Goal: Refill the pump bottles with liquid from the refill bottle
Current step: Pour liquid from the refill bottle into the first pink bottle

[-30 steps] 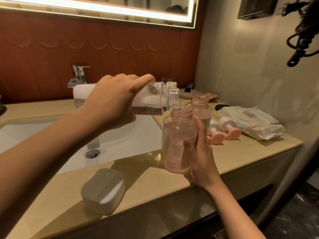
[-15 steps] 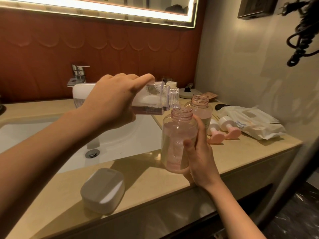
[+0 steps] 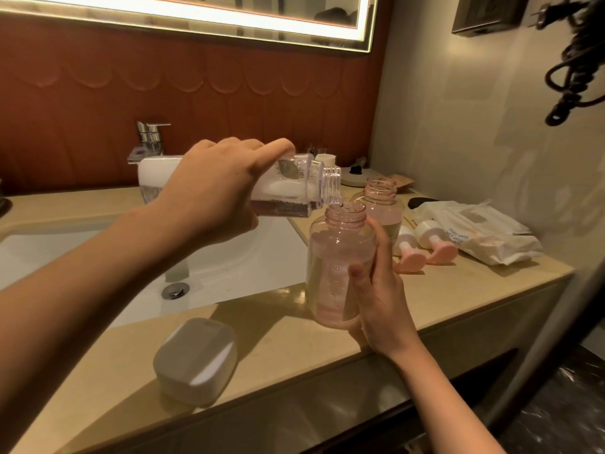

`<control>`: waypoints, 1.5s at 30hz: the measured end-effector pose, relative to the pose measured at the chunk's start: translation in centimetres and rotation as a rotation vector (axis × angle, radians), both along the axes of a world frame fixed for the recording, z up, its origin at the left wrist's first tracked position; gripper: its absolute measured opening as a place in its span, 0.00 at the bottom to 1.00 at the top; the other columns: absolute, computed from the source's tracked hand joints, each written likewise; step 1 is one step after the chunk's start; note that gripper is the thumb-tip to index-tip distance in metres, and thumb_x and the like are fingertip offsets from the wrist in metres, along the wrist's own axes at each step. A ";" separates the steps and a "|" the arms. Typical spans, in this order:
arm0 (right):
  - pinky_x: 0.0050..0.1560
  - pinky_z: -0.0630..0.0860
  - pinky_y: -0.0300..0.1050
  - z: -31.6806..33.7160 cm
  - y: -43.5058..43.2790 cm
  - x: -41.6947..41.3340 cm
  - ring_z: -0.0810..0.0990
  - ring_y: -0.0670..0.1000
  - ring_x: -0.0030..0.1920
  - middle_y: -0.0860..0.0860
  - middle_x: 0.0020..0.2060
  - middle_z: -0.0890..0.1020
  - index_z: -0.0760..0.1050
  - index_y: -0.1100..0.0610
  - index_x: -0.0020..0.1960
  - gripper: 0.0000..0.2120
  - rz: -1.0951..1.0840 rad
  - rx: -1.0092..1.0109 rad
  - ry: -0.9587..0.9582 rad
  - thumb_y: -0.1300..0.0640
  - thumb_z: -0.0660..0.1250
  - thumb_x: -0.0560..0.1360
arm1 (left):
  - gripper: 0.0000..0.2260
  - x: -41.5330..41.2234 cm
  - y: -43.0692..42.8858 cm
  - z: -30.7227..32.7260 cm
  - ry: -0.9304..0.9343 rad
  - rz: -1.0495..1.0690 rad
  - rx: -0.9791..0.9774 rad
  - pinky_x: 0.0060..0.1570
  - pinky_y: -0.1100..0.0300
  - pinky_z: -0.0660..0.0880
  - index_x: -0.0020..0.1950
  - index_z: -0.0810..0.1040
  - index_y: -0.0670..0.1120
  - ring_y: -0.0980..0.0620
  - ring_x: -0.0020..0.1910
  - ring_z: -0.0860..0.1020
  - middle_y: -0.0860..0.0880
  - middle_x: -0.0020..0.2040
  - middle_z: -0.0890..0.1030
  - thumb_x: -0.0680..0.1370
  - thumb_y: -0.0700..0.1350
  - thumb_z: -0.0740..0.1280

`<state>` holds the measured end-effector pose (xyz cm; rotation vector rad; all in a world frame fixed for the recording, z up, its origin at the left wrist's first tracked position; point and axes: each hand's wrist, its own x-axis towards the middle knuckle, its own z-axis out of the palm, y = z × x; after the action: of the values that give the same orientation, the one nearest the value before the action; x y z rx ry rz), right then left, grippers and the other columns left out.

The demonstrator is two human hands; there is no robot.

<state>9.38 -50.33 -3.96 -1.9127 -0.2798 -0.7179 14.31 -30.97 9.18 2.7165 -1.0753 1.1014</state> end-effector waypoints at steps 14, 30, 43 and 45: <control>0.63 0.72 0.51 0.0 0.0 0.0 0.69 0.45 0.68 0.44 0.70 0.67 0.51 0.34 0.71 0.35 0.016 0.011 -0.007 0.24 0.51 0.68 | 0.35 0.1 0.0 0.0 -0.004 0.002 0.009 0.45 0.56 0.65 0.70 0.65 0.49 0.44 0.51 0.75 0.44 0.55 0.78 0.66 0.39 0.74; 0.63 0.72 0.53 0.1 0.0 -0.1 0.70 0.44 0.67 0.43 0.69 0.68 0.50 0.33 0.71 0.35 0.024 0.012 0.011 0.23 0.51 0.68 | 0.35 0.1 -0.1 0.1 -0.015 -0.013 0.011 0.45 0.55 0.66 0.70 0.66 0.48 0.44 0.50 0.75 0.44 0.54 0.79 0.66 0.39 0.75; 0.64 0.71 0.52 0.1 0.0 -0.1 0.70 0.44 0.67 0.43 0.69 0.68 0.50 0.31 0.70 0.33 0.011 0.008 0.000 0.24 0.50 0.68 | 0.33 0.0 -0.1 0.1 -0.015 -0.018 0.008 0.44 0.55 0.67 0.69 0.67 0.47 0.44 0.49 0.76 0.43 0.53 0.79 0.65 0.38 0.75; 0.63 0.72 0.51 0.1 0.0 -0.1 0.70 0.44 0.67 0.43 0.69 0.68 0.50 0.32 0.70 0.33 0.011 0.008 0.000 0.24 0.50 0.68 | 0.33 0.0 0.0 0.2 -0.016 -0.019 0.006 0.44 0.56 0.66 0.69 0.67 0.47 0.44 0.49 0.76 0.44 0.53 0.79 0.66 0.38 0.74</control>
<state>9.23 -50.28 -3.88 -1.9020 -0.2871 -0.7103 14.27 -31.02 9.36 2.7003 -1.1062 1.1212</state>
